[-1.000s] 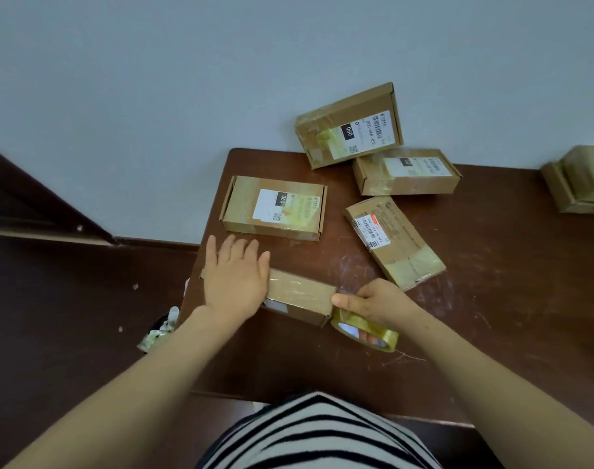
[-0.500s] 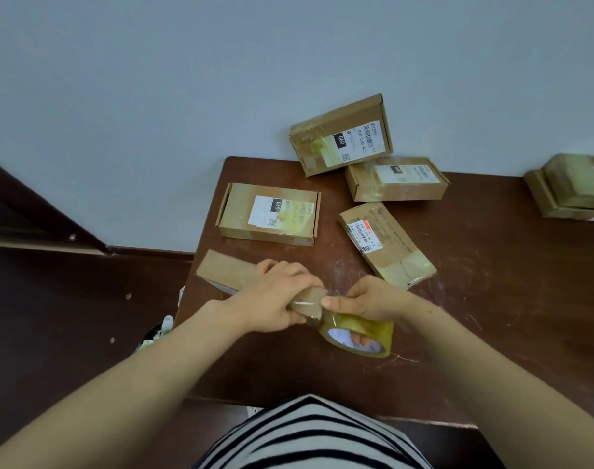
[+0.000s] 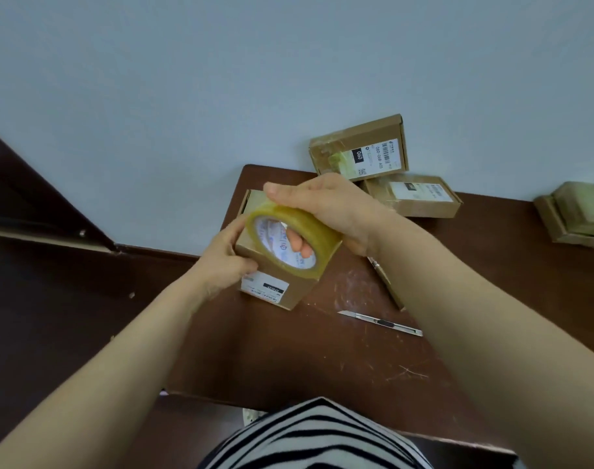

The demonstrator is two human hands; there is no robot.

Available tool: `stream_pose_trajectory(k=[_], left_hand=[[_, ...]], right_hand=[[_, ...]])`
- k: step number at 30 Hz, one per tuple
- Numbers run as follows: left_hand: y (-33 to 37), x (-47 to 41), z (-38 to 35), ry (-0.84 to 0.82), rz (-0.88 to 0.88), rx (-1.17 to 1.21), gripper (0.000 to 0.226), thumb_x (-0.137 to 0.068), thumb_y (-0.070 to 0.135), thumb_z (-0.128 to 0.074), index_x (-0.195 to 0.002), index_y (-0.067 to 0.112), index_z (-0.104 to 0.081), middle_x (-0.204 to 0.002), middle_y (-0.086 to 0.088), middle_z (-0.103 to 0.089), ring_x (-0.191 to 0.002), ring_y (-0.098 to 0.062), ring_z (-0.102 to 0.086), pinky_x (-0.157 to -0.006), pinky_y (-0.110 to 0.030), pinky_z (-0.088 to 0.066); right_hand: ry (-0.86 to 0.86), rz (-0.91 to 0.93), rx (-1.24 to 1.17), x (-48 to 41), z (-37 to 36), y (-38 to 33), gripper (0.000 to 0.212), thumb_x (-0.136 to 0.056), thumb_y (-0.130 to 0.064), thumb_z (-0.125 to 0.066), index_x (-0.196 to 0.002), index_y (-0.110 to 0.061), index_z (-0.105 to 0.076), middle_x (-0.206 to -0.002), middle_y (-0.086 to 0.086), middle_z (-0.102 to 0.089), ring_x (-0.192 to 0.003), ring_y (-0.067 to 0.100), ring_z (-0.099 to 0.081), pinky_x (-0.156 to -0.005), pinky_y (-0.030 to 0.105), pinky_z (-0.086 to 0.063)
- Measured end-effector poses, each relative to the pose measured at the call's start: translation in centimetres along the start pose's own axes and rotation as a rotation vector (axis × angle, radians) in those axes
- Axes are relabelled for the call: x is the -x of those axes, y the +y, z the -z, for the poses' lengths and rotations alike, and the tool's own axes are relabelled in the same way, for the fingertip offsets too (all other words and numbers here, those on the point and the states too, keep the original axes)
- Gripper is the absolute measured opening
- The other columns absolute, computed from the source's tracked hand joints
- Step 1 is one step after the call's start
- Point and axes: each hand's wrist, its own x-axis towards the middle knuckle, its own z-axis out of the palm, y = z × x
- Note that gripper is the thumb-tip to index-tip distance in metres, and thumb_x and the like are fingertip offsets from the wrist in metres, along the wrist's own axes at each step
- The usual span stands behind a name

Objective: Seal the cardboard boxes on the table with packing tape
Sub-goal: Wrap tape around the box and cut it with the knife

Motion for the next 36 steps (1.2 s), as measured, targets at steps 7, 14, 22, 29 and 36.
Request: stream_pose_trajectory(k=[7,14,22,29,36], left_hand=[[-0.4,-0.1,2.3,0.058,0.047,-0.007,0.061,-0.045,-0.006,-0.054,-0.094,0.028,-0.065,-0.063,0.015,-0.058,-0.064,-0.005,-0.054,-0.056,-0.022,-0.046],[0.2,-0.2,2.4,0.004,0.045,-0.009,0.058,-0.047,-0.007,-0.055,-0.094,0.026,-0.065,-0.071,0.01,-0.06,-0.071,-0.006,-0.056,-0.058,-0.021,-0.047],[0.3,-0.3,2.9,-0.01,0.093,0.005,0.063,-0.063,-0.028,-0.047,-0.1,0.022,-0.061,-0.081,0.003,-0.061,-0.083,-0.015,-0.056,-0.061,-0.027,-0.046],[4.6,-1.5,2.6,0.346,0.096,-0.115,0.05,-0.086,-0.006,-0.038,-0.123,0.019,-0.061,-0.111,0.007,-0.067,-0.109,-0.009,-0.059,-0.095,-0.02,-0.045],[4.0,-2.2,-4.8,0.111,-0.067,-1.364,0.061,-0.097,0.052,-0.008,-0.136,0.027,-0.048,-0.135,-0.006,-0.053,-0.132,-0.025,-0.037,-0.116,-0.047,0.002]], right_hand=[[0.053,-0.122,0.358,0.1,0.7,-1.1,0.052,-0.089,-0.042,-0.061,-0.053,-0.004,-0.061,-0.041,0.007,-0.056,-0.03,0.015,-0.05,-0.04,0.017,-0.043],[0.094,-0.311,0.528,1.1,1.9,3.5,0.055,-0.09,-0.047,-0.058,-0.067,0.002,-0.066,-0.047,0.009,-0.063,-0.034,0.016,-0.056,-0.04,0.015,-0.045],[0.092,-0.334,0.426,-0.1,1.5,7.2,0.057,-0.089,-0.052,-0.057,-0.054,-0.007,-0.061,-0.049,0.011,-0.063,-0.035,0.018,-0.055,-0.047,0.019,-0.048],[0.067,-0.339,0.38,-0.5,1.7,7.4,0.055,-0.088,-0.053,-0.059,-0.057,-0.007,-0.06,-0.048,0.011,-0.062,-0.035,0.019,-0.054,-0.048,0.019,-0.049],[0.104,-0.331,0.331,-0.6,1.6,7.6,0.053,-0.092,-0.046,-0.056,-0.058,-0.006,-0.059,-0.045,0.009,-0.06,-0.032,0.018,-0.052,-0.041,0.016,-0.043]])
